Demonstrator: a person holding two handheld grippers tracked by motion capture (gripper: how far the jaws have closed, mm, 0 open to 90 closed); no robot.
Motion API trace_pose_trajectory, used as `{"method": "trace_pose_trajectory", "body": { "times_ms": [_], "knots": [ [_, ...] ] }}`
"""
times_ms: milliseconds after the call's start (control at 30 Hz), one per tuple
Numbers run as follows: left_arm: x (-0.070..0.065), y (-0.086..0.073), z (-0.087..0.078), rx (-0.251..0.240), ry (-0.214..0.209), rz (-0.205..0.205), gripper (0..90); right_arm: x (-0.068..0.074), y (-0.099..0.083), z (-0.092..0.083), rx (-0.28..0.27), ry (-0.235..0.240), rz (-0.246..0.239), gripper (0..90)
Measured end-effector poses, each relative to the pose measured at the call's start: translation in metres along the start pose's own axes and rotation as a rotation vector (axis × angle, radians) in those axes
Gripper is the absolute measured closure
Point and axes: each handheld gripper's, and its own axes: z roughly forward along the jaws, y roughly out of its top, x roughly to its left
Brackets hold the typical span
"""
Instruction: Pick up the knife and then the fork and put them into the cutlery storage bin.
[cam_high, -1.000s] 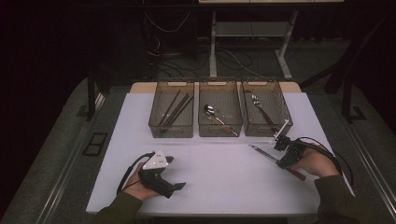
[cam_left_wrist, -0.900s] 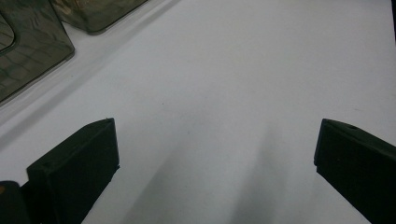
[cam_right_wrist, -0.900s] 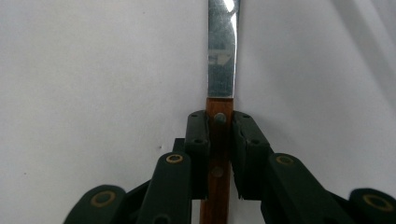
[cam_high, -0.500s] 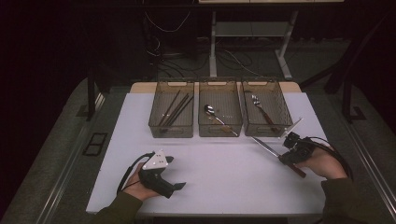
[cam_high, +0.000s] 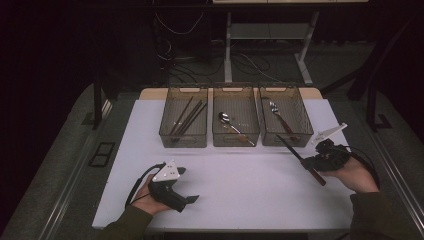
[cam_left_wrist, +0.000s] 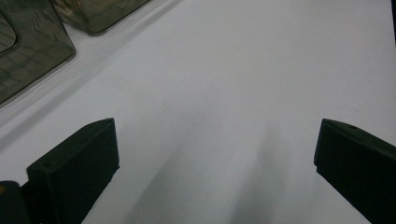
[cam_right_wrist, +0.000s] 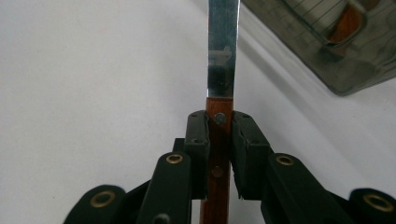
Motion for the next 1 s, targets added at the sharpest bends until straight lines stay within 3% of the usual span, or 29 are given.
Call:
{"method": "trace_pose_trajectory", "body": {
  "times_ms": [200,367,700,1000],
  "knots": [
    [0.0,0.0,0.0,-0.003,0.0,0.0,0.0,-0.003,-0.003,-0.005,-0.063,0.002,0.015,77.8],
    [0.0,0.0,-0.001,-0.009,-0.004,-0.007,0.0,-0.006,-0.005,-0.011,-0.12,-0.007,0.058,77.7],
    [0.003,0.0,0.001,-0.038,-0.026,-0.069,0.0,-0.015,-0.006,-0.024,-0.26,-0.034,0.113,77.7],
    [0.003,0.0,0.003,-0.033,-0.024,-0.076,0.0,-0.021,-0.003,-0.031,-0.341,-0.057,0.147,77.7]
  ]
}}
